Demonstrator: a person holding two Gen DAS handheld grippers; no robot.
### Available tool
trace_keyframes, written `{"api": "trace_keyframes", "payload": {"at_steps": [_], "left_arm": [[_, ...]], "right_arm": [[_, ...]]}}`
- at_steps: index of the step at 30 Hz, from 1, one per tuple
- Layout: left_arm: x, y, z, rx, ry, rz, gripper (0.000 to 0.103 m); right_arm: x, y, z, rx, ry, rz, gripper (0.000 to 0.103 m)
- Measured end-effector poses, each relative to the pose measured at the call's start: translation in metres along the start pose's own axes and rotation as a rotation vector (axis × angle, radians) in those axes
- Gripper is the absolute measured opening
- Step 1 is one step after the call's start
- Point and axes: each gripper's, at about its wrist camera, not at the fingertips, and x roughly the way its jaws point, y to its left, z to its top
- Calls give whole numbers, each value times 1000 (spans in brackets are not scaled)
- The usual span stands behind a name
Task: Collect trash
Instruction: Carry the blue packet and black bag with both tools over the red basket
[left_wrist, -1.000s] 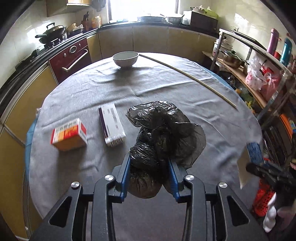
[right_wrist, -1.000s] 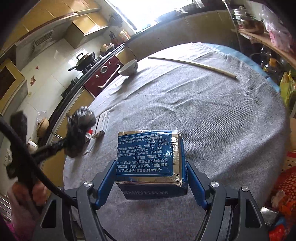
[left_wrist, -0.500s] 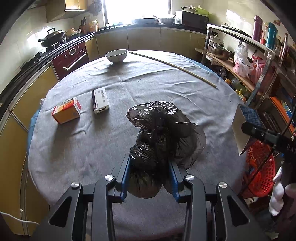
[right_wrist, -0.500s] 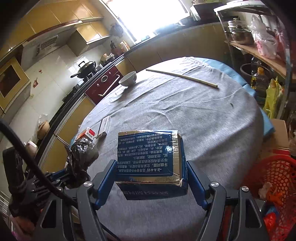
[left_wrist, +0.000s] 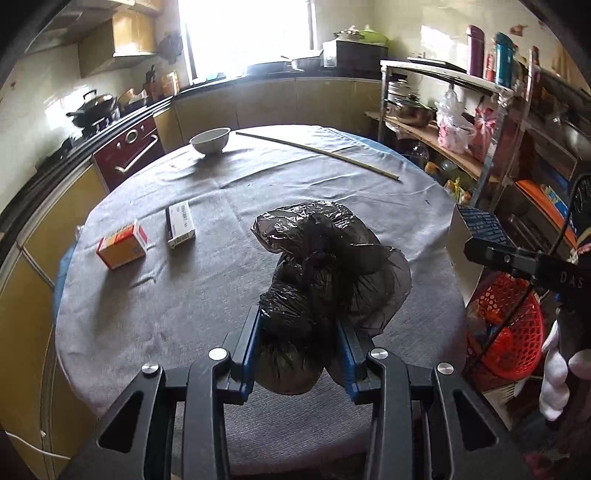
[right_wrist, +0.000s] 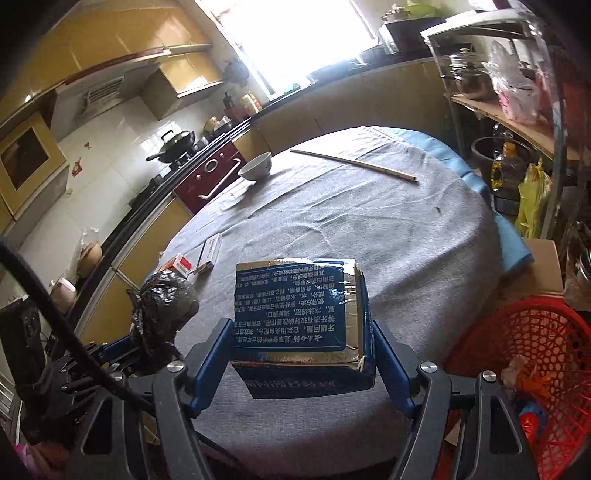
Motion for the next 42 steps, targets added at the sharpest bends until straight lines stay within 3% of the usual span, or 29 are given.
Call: {"api": "trace_keyframes", "payload": {"at_steps": [10,24,35,42], "left_arm": [[2,-25,8,82,-1,5,39],[-11,-73,50,185,-80,-37,39],[-18,-127,69,288,-131,-103,39],[-18,-166,78,336,-134,-196,39]], "right_arm": [[-19,-51,2,114,-41,-44,76],[-73,-110,8,209,-178,-117,76],[-118,-158,-3,297,-258,-187,76],[-149,-174,-10,328,-311,-229,76]]}}
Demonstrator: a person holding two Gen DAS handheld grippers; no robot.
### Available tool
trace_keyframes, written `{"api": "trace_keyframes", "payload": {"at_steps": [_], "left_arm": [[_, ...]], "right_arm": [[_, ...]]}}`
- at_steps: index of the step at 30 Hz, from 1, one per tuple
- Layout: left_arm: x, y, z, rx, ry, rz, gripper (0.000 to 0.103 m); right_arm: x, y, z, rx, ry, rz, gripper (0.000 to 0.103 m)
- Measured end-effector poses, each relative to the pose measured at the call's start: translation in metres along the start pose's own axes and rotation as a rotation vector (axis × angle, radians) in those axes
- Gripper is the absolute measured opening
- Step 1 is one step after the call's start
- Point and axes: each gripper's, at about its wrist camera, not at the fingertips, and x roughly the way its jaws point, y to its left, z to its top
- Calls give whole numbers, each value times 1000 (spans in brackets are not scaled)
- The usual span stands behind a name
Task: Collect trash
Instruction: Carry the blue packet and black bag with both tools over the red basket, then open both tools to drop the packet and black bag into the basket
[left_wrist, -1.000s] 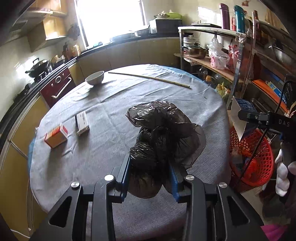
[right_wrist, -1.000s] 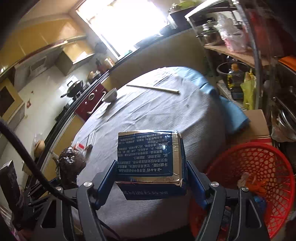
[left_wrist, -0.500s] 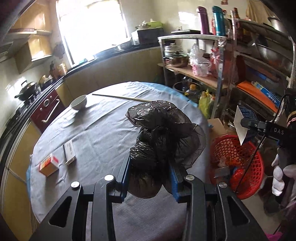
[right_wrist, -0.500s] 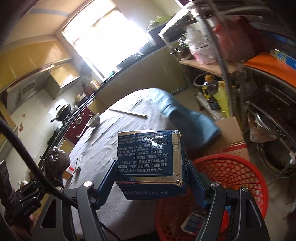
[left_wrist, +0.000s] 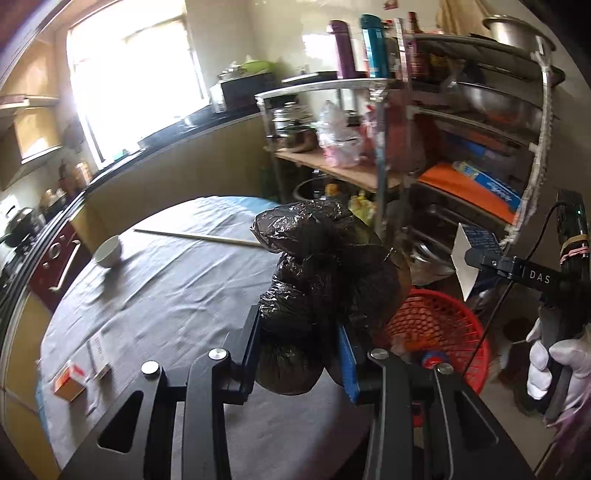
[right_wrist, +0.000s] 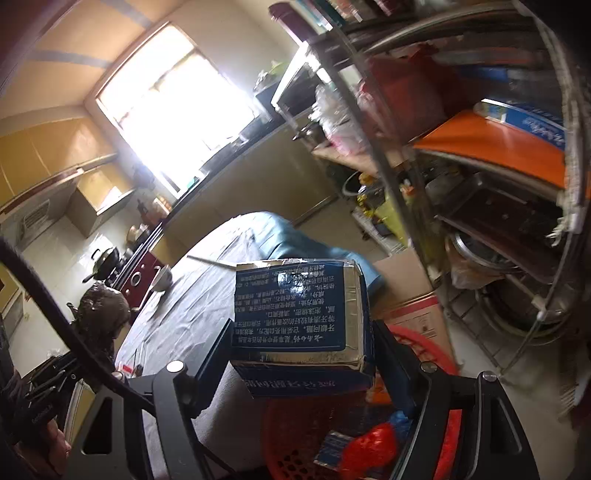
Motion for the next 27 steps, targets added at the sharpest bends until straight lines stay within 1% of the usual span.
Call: {"api": "trace_keyframes", "payload": {"at_steps": [3,5,10,16,20,23,24,26,27], "left_arm": [[3,-18,4,36,-4,-36,39],[6,-30,5,58,-6,-75,39],[17,-49,5,90,16,-128,39],[38,-64,-3,100,88,-180,39],[51,-74,-12,110,135,-203,40],[63,-82,-18,124,188,-231,41],[65,-83,-21,132,198,-232,45],[68,-89,-25,161,214,-223,48],[69,-91,-27,168,216,-221,54]], "right_arm": [[-12,-12,2,15,-26,-21,76],[-20,-24,4,35,-38,-40,76],[-28,-43,1,57,-28,-75,76],[-24,-57,-11,83,17,-95,76],[-16,-61,-18,96,50,-92,77],[-9,-61,-23,109,76,-80,78],[-7,-62,-24,113,81,-77,78],[-3,-62,-26,127,96,-71,78],[0,-63,-26,143,112,-63,78]]}}
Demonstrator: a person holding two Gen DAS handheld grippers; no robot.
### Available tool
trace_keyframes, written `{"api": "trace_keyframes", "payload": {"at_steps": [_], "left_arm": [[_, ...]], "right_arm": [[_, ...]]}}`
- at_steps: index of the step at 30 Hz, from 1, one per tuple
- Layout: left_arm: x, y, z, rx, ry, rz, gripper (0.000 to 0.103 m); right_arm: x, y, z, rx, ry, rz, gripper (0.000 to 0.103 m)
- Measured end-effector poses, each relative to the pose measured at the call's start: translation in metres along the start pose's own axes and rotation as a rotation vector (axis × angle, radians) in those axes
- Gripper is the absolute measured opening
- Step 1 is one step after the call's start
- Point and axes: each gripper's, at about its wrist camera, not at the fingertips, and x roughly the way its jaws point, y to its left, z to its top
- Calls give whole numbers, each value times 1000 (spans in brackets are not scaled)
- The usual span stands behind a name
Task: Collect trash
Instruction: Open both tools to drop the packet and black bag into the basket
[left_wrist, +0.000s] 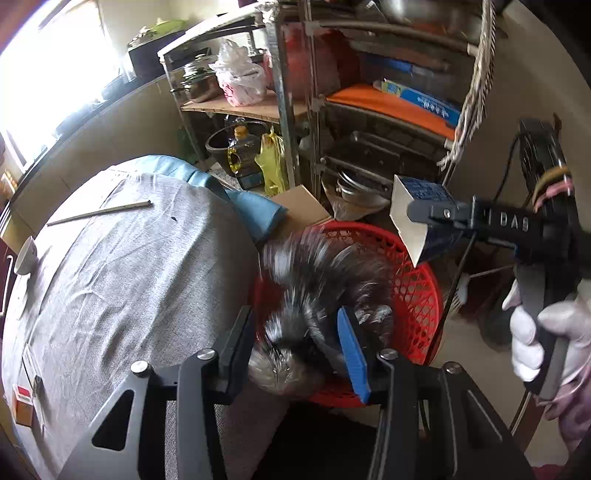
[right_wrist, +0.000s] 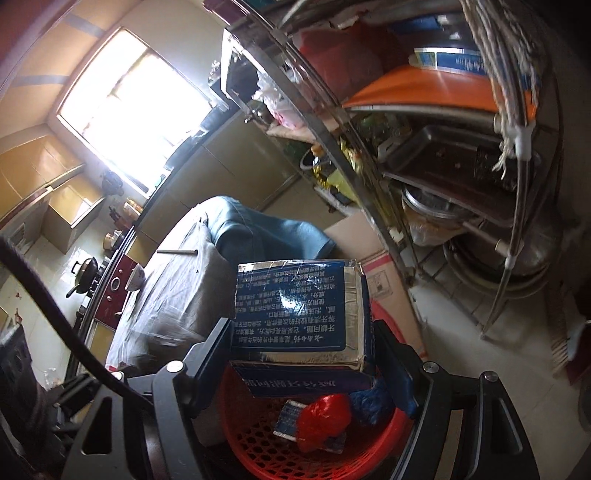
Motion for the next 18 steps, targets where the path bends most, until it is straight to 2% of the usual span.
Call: {"api": "trace_keyframes", "payload": {"at_steps": [2,7,18], "left_arm": [[2,-1,-2,9,4,7,64],[-4,13,-8,-22,-2,28,64],[-28,47,-16,-120,-46,95,67]], "right_arm": [[5,-2,0,27,19,3,78],[12,1,-2,56,57,18,78],[17,28,-5,0,69,46,78]]}}
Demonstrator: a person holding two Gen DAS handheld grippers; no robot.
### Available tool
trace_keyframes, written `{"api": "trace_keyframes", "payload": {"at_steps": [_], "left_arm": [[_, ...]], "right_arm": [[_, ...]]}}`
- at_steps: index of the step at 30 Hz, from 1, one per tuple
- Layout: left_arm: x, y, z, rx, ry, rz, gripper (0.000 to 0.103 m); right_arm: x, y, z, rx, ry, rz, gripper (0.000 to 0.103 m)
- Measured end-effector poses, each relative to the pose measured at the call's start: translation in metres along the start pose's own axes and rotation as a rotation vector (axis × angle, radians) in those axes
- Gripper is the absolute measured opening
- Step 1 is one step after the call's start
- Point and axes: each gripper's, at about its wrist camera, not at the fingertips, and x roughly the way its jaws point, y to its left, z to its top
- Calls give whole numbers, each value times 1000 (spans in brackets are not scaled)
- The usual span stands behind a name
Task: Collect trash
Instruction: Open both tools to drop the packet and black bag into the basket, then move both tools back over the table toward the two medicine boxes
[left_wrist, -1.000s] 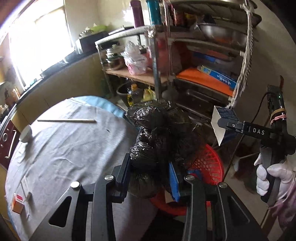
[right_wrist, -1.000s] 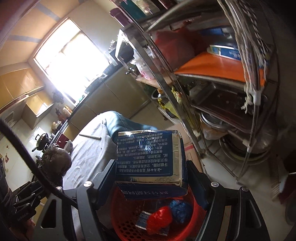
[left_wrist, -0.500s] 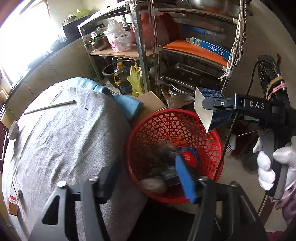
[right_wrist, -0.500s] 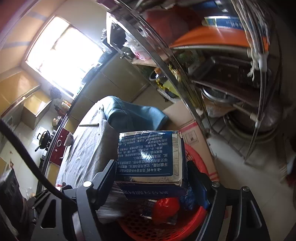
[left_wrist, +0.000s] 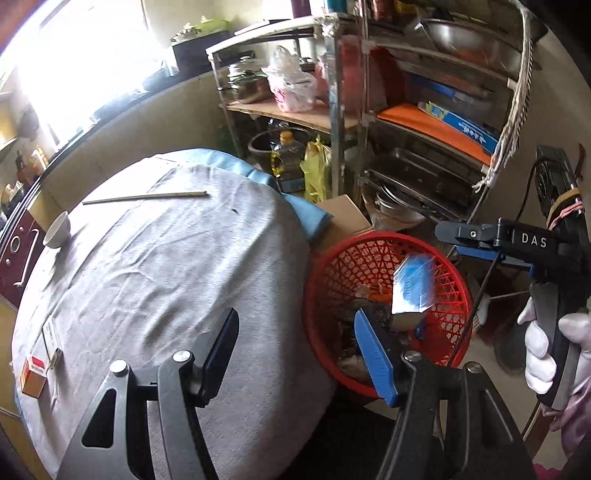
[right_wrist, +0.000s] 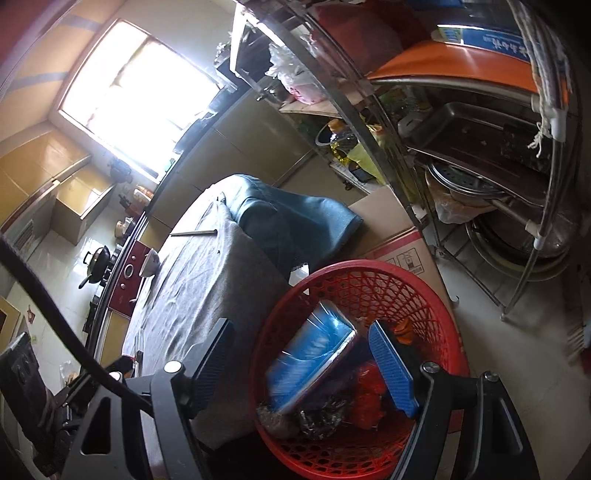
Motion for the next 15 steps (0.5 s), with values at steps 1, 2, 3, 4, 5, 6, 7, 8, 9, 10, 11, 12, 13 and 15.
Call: {"api": "trace_keyframes", "payload": {"at_steps": [1,2,3,4,5,6,7,8,9,10,11,12,13,15], "left_arm": [[-1,2,-1,-6,0,2,67],[-2,4,-2,-12,1,3,67],[-3,6,-4,-17,2,4,67],[-4,8,-5,-23,3,5,67],[-4,10,-6,-29,5,8,67],[-5,12,-8,-33,6,11,67],[-6,14,-9,-40,5,15,67],[-8,17,-11,-48,3,18,67],[-9,19,-12,-53,1,21,67],[-11,22,-14,-60,-4,24,67],[-13,25,-17,-69,-9,31,67],[-15,28,-19,-76,-12,35,67],[-16,32,-21,-85,-13,39,67],[-19,41,-26,-108,-16,52,67]], "right_arm": [[0,2,0,-6,-3,-2,78],[-1,4,0,-9,-4,-2,78],[-2,6,0,-13,-4,-1,78],[-2,8,0,-17,-6,0,78],[-3,10,0,-20,-8,1,78],[-3,11,-1,-23,-9,2,78],[-3,13,-1,-27,-7,4,78],[-2,14,-1,-30,-4,5,78],[-1,16,-1,-34,-1,6,78],[1,20,-1,-38,4,8,78],[2,23,-1,-42,8,10,78],[4,26,-1,-49,12,11,78],[5,29,-1,-55,16,13,78],[8,39,-1,-75,24,17,78]]}}
